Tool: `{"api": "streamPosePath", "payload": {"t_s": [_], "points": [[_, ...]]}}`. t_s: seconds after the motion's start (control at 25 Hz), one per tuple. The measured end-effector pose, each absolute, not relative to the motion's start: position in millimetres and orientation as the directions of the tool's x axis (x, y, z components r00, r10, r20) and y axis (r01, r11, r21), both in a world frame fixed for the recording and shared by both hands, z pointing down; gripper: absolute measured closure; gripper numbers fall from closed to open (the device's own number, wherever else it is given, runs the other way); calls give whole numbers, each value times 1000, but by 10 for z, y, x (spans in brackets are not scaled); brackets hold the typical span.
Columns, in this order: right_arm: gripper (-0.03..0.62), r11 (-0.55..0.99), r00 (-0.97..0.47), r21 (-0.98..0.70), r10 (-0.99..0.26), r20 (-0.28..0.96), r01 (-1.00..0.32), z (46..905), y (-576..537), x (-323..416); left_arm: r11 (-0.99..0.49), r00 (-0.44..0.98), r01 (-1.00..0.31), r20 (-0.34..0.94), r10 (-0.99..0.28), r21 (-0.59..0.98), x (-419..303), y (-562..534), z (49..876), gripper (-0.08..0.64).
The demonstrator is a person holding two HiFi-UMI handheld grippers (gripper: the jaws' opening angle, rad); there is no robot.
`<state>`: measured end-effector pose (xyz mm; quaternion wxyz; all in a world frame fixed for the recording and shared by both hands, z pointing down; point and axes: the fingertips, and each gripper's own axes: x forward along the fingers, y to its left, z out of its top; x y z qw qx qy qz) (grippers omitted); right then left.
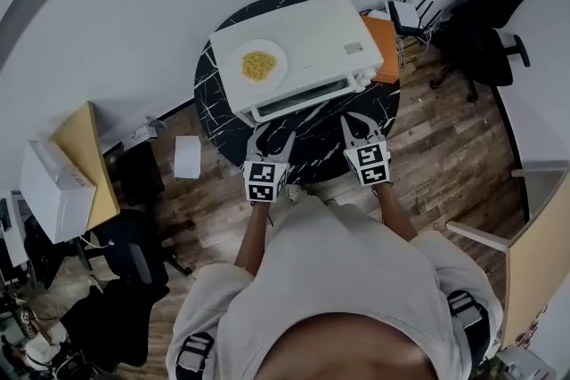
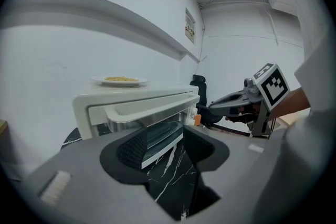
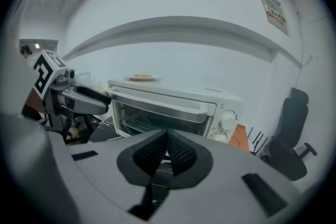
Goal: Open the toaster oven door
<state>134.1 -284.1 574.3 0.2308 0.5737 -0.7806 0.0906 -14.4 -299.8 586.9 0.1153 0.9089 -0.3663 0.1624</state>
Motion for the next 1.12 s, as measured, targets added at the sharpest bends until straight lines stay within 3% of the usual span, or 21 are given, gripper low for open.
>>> {"api": "streamPosePath", "payload": {"t_s": [0.56,1.12], "points": [[578,431,-329,108,-807,491,-896,5887,-3007,895,-647,632,-755,382,-674,108,-483,-3017,5957,339],[578,532,-430,98,-767,477,-841,5861,-2982,1378,-493,488,-865,380,-786,93,-277,-2926,5853,339]]}}
